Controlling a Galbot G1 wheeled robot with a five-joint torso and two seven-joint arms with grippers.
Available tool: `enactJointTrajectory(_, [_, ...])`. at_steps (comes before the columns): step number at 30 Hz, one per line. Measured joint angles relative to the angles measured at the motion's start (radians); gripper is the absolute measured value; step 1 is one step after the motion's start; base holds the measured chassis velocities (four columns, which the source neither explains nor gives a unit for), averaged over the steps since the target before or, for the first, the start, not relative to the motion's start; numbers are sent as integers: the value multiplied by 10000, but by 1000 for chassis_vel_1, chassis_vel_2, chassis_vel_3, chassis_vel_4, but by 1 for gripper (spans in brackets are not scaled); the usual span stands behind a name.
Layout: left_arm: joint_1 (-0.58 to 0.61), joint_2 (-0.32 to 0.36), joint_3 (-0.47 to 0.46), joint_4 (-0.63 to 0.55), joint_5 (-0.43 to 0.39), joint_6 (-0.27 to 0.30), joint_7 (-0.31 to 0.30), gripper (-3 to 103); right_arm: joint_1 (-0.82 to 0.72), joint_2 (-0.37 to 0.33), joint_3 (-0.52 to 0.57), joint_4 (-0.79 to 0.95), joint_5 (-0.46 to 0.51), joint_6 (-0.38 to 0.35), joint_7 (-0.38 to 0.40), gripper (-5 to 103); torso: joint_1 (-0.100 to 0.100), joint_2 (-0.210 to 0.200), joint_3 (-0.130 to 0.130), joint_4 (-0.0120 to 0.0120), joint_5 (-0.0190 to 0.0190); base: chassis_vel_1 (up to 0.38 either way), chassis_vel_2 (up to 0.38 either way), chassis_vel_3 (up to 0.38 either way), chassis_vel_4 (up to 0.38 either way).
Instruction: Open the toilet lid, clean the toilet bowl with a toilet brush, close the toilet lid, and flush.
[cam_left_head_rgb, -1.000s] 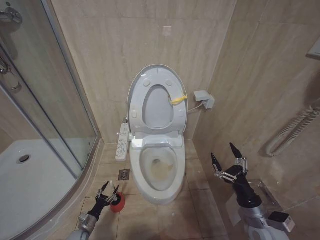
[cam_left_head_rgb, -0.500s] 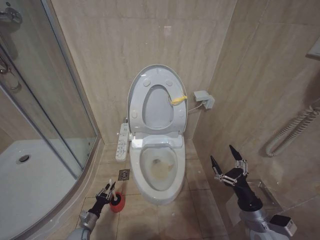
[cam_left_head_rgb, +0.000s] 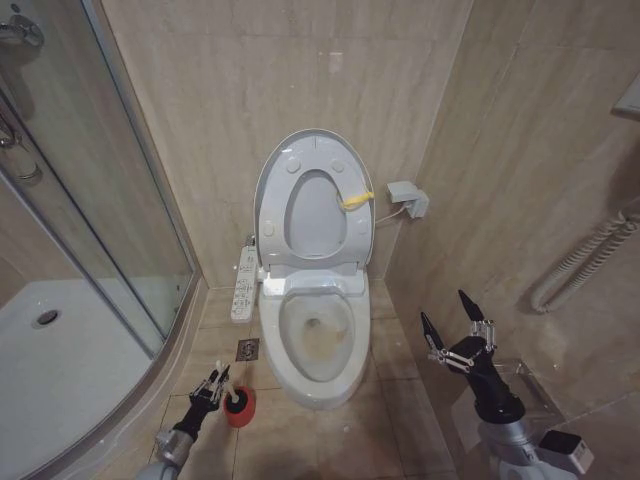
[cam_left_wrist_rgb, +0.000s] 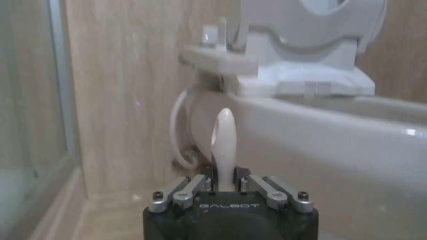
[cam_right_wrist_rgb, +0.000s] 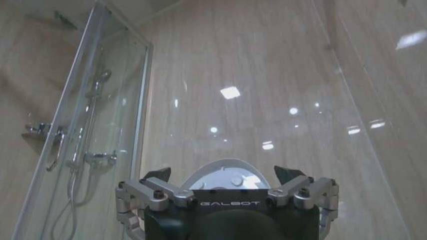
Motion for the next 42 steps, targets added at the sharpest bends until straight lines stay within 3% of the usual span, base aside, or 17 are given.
enactJointTrajectory(11, [1274,805,-43,-2781,-129,668,-1663,19,379,131,-321,-180,-20,2,-23,100,0,0,0,-3,1,0,0,0,0])
enactJointTrajectory(14, [1566,962,-115,-3885,-383,1062,-2604,19,475,143,-416,-241,-29,2,-25,100,0,-1,0,-4,1,0,0,0,0])
enactJointTrajectory(15, [1566,962,-115,-3885,-383,1062,-2604,19,475,143,-416,-241,-29,2,-25,100,0,-1,0,-4,1,0,0,0,0])
enactJointTrajectory(19, [1909,1124,-227,-5401,-634,1664,-3813,19,537,150,-463,-283,-31,2,-52,100,0,-1,0,-3,1,0,0,0,0])
enactJointTrajectory(20, [1909,1124,-227,-5401,-634,1664,-3813,19,537,150,-463,-283,-31,2,-52,100,0,-1,0,-3,1,0,0,0,0])
enactJointTrajectory(23, [2228,1364,-365,-7012,-813,2465,-4814,19,528,140,-491,-320,-28,13,-107,100,0,-1,0,-4,2,0,0,0,0])
enactJointTrajectory(27, [2515,1615,-499,-8334,-1062,3026,-5417,19,515,157,-554,-332,-28,40,-137,100,0,-1,0,-4,3,0,0,0,0])
enactJointTrajectory(32, [2802,1836,-616,-9366,-1446,3291,-5675,19,503,184,-596,-334,-33,56,-177,100,0,-1,0,-3,2,0,0,0,0])
enactJointTrajectory(35, [3177,2132,-685,-10466,-2222,3631,-5690,19,426,194,-606,-328,-49,59,-185,100,0,-1,0,-2,2,0,0,0,0])
enactJointTrajectory(42, [3524,2497,-789,-11702,-2584,3913,-5639,19,232,232,-548,-269,-104,79,-219,100,0,-1,0,-4,4,0,0,0,0])
